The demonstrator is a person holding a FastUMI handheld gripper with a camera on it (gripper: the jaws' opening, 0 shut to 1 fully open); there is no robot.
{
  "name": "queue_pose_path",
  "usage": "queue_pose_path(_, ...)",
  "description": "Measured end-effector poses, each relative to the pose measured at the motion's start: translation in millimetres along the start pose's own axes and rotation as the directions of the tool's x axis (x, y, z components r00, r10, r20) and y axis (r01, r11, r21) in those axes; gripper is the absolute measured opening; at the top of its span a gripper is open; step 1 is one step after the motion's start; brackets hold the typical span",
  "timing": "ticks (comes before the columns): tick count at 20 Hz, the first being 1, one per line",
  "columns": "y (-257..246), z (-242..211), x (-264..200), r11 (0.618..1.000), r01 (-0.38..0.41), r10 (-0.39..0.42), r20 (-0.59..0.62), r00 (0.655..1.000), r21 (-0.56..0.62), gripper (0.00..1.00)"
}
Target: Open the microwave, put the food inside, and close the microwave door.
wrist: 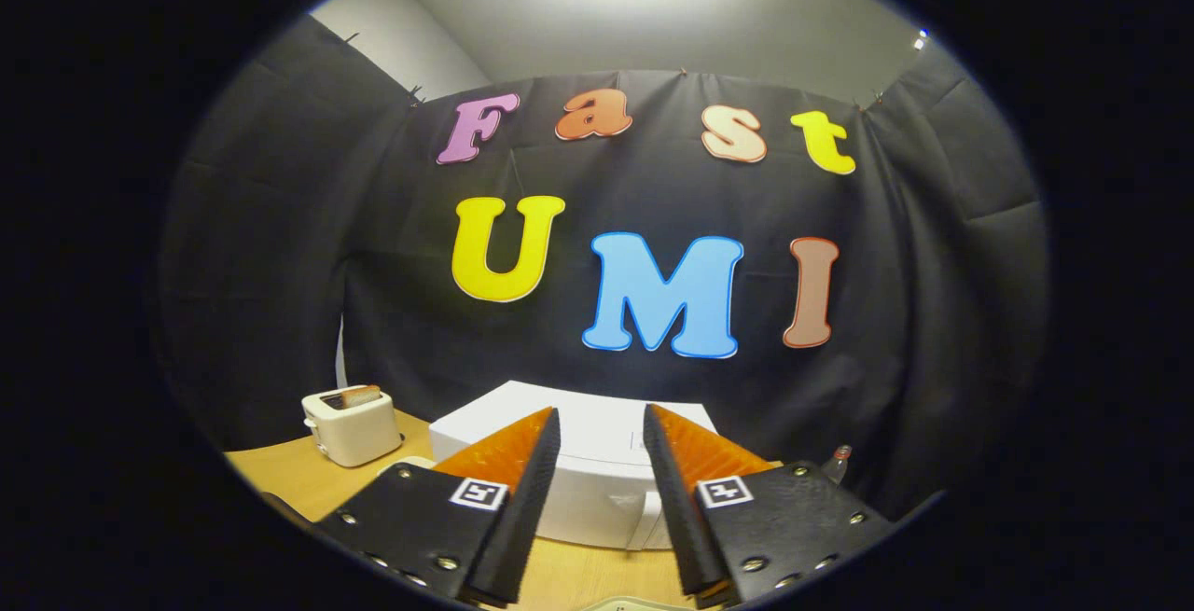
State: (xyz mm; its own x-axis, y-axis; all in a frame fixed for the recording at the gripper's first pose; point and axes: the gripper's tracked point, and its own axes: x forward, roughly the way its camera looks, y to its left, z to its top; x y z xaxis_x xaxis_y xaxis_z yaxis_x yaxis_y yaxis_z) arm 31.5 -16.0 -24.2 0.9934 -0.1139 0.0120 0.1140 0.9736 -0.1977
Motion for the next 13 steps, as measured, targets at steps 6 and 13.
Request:
queue_pose_path(6, 26.8, 7.5, -16.5, 1.0, -0.023, 0.023, 0.033, 0.999, -0.012, 0.96)
queue_pose_path(13, 32.6, 10.3, -17.8, 0.999, -0.036, 0.037, 0.068, 0.997, -0.01, 0.97)
